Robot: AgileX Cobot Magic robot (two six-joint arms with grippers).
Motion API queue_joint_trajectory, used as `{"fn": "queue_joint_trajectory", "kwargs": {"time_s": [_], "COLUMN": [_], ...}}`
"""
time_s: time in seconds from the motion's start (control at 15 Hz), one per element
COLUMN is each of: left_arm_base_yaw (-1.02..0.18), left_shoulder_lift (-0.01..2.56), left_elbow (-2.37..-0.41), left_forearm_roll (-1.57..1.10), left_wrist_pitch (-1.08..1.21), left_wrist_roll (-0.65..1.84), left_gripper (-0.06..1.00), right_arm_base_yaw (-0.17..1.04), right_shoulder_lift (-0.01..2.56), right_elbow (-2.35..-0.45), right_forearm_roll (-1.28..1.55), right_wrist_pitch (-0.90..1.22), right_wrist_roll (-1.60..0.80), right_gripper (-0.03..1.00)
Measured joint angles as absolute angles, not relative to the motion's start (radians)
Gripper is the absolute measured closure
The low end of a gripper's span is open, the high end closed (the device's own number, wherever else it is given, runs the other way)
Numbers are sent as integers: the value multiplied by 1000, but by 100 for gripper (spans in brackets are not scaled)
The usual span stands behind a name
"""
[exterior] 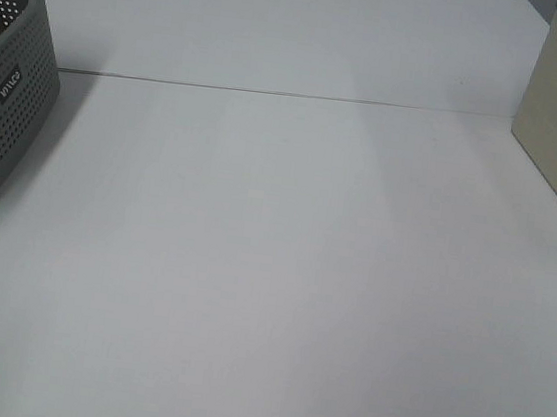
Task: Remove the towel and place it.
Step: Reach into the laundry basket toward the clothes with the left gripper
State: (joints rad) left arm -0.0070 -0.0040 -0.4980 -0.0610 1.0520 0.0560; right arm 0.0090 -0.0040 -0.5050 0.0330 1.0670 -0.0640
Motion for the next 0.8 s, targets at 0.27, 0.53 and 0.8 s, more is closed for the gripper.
{"fn": "queue_joint_trajectory", "kwargs": {"time_s": [0.27, 0.53, 0.8], "left_arm_base_yaw": [-7, -7, 8], "left_shoulder_lift": [-4, -4, -4], "left_elbow": [-498, -498, -498], "left_forearm_roll": [-27, -21, -20], "left_wrist_pitch": [1052, 1052, 1052], "left_wrist_roll": [32, 26, 25], "left_gripper": [-1, -4, -4], "right_arm_base_yaw": [9, 9, 9], "right_shoulder_lift": [-4, -4, -4], "right_elbow": [-505, -505, -505], "right_forearm_roll": [33, 33, 33], "right_wrist_pitch": [1067, 1067, 1067], "right_wrist_roll": [-64, -64, -63], "right_gripper": [-2, -2, -2]}}
